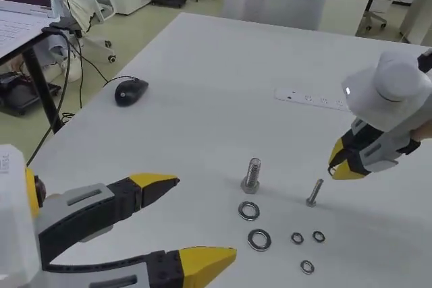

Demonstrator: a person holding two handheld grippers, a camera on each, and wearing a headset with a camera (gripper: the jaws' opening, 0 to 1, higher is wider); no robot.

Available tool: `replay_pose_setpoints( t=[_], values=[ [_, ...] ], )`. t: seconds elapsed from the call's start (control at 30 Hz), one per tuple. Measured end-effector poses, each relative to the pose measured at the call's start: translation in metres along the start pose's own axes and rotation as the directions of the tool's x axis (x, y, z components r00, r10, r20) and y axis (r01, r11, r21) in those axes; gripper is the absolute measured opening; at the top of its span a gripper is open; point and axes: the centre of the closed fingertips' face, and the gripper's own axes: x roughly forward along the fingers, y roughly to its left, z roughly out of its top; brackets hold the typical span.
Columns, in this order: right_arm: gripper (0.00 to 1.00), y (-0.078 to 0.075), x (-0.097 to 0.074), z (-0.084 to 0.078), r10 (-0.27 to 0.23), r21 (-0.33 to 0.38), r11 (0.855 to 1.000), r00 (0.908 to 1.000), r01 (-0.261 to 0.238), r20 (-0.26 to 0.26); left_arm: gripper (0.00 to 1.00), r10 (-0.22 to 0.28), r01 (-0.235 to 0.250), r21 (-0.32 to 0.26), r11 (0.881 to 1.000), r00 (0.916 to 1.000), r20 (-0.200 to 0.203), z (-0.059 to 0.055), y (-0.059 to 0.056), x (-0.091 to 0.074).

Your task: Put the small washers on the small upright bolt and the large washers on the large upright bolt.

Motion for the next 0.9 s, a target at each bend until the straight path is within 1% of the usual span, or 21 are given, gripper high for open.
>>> replay_pose_setpoints(
  t=[0.13, 0.33, 0.47, 0.57, 0.77, 0.9],
  values=[
    [0.12, -0.001, 0.01, -0.003, 0.01, 0.002, 1.0, 0.9999, -0.01, -0.013, 0.59, 0.007, -0.007, -0.003, 1.0, 0.9999, -0.008, -0.003, 0.003, 0.0],
    [0.12, 0.0, 0.018, -0.006, 0.025, 0.009, 1.0, 0.9995, -0.025, -0.019, 0.59, 0.01, -0.011, -0.012, 1.0, 0.9998, -0.016, -0.007, 0.004, 0.0],
    [0.12, -0.002, 0.021, -0.006, 0.027, 0.009, 1.0, 0.9994, -0.027, -0.021, 0.59, 0.01, -0.011, -0.015, 1.0, 0.9998, -0.014, -0.007, 0.005, 0.001],
    [0.12, -0.004, 0.025, -0.008, 0.029, 0.011, 1.0, 0.9991, -0.029, -0.032, 0.59, 0.011, -0.011, -0.015, 1.0, 0.9998, -0.016, -0.007, 0.006, 0.002],
    [0.12, -0.003, 0.03, -0.011, 0.033, 0.002, 0.999, 0.9984, -0.033, -0.045, 0.59, 0.021, -0.021, -0.017, 1.0, 0.9997, -0.016, -0.008, 0.009, 0.0],
    [0.12, -0.003, 0.033, -0.011, 0.035, -0.001, 0.999, 0.9985, -0.035, -0.041, 0.59, 0.023, -0.023, -0.017, 1.0, 0.9996, -0.016, -0.008, 0.009, 0.0]
  ],
)
